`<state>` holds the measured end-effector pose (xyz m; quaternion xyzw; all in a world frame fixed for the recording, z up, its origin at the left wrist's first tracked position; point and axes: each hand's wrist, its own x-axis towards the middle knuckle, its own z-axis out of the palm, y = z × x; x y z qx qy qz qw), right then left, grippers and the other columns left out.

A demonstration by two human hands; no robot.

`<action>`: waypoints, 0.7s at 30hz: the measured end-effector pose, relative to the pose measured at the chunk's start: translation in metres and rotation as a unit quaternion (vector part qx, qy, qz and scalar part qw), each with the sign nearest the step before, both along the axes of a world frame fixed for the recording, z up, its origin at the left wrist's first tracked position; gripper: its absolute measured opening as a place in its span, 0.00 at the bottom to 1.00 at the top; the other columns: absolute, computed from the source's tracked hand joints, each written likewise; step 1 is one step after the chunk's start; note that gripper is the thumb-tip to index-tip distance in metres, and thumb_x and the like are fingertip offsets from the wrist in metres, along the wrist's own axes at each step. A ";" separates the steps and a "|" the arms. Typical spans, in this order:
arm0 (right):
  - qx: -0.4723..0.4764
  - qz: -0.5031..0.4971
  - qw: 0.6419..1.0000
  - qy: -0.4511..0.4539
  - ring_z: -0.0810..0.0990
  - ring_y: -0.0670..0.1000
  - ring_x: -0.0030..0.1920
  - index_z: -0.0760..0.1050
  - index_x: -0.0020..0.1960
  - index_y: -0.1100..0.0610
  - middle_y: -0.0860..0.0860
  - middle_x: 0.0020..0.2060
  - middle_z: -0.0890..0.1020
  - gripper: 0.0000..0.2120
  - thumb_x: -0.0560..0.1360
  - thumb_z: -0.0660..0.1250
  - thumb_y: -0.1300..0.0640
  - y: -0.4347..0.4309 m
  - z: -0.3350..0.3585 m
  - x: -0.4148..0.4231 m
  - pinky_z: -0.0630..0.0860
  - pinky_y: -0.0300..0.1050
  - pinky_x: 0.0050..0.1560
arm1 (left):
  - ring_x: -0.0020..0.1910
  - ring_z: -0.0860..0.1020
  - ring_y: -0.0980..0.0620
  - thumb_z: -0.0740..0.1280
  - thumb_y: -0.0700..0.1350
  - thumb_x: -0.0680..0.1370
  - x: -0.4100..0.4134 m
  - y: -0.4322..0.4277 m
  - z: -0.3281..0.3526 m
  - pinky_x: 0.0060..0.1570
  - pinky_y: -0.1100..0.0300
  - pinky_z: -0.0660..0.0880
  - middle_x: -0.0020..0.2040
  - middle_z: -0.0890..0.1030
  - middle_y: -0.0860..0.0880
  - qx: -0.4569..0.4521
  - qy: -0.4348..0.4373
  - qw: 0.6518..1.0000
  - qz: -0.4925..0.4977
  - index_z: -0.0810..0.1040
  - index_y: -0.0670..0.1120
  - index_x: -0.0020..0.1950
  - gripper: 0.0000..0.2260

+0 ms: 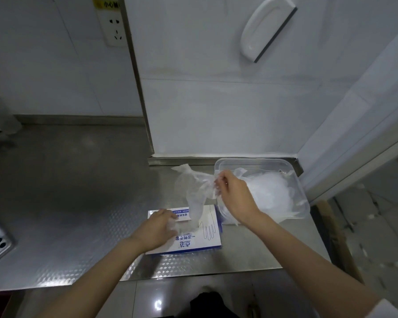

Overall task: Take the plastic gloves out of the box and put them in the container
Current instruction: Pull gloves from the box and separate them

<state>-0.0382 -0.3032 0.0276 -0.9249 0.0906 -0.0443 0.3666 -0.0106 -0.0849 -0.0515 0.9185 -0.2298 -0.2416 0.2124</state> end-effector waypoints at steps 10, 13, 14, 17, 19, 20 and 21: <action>0.095 0.109 0.987 0.068 0.74 0.44 0.36 0.73 0.43 0.62 0.49 0.36 0.77 0.10 0.80 0.56 0.64 -0.041 0.010 -0.007 0.72 0.38 0.42 | 0.68 0.60 0.64 0.76 0.46 0.69 0.035 -0.047 0.091 0.68 0.65 0.58 0.69 0.62 0.62 -0.219 -0.004 0.976 -0.008 0.61 0.57 0.73 0.37; 0.114 0.141 0.980 0.076 0.72 0.41 0.36 0.74 0.42 0.60 0.46 0.35 0.77 0.11 0.80 0.57 0.65 -0.049 0.013 -0.007 0.72 0.37 0.44 | 0.45 0.74 0.67 0.74 0.45 0.71 0.037 -0.063 0.099 0.48 0.67 0.69 0.46 0.79 0.59 -0.202 0.015 0.977 -0.067 0.77 0.56 0.48 0.10; 0.110 0.138 0.981 0.084 0.73 0.41 0.36 0.75 0.42 0.58 0.45 0.36 0.77 0.11 0.80 0.57 0.64 -0.053 0.012 -0.007 0.72 0.38 0.44 | 0.37 0.74 0.66 0.73 0.45 0.73 0.038 -0.066 0.100 0.41 0.67 0.68 0.38 0.78 0.57 -0.211 0.024 0.975 -0.060 0.77 0.54 0.41 0.06; 0.056 0.070 0.992 0.085 0.75 0.41 0.42 0.76 0.51 0.54 0.46 0.44 0.79 0.11 0.80 0.57 0.65 -0.070 0.007 -0.006 0.70 0.33 0.45 | 0.32 0.74 0.61 0.73 0.43 0.73 0.042 -0.073 0.100 0.35 0.66 0.69 0.33 0.78 0.54 -0.242 0.057 0.968 0.017 0.77 0.49 0.35 0.08; 0.066 -0.001 0.997 0.033 0.76 0.44 0.51 0.73 0.60 0.56 0.48 0.52 0.79 0.11 0.80 0.58 0.62 -0.076 0.009 -0.008 0.68 0.29 0.49 | 0.34 0.76 0.57 0.73 0.44 0.73 0.044 -0.074 0.100 0.38 0.63 0.72 0.35 0.80 0.50 -0.231 0.066 0.970 0.040 0.79 0.47 0.37 0.06; 0.100 -0.016 0.995 0.004 0.77 0.44 0.54 0.72 0.62 0.55 0.48 0.54 0.79 0.11 0.80 0.59 0.59 -0.076 0.013 -0.009 0.69 0.29 0.51 | 0.34 0.77 0.57 0.73 0.45 0.73 0.045 -0.076 0.100 0.38 0.63 0.72 0.35 0.81 0.51 -0.219 0.069 0.973 0.039 0.80 0.47 0.37 0.05; 0.132 -0.003 0.991 -0.016 0.76 0.44 0.56 0.70 0.63 0.53 0.46 0.55 0.78 0.13 0.79 0.62 0.55 -0.072 0.019 -0.010 0.69 0.30 0.55 | 0.33 0.77 0.58 0.73 0.45 0.73 0.045 -0.077 0.100 0.38 0.64 0.73 0.34 0.81 0.52 -0.211 0.073 0.974 0.032 0.80 0.48 0.37 0.05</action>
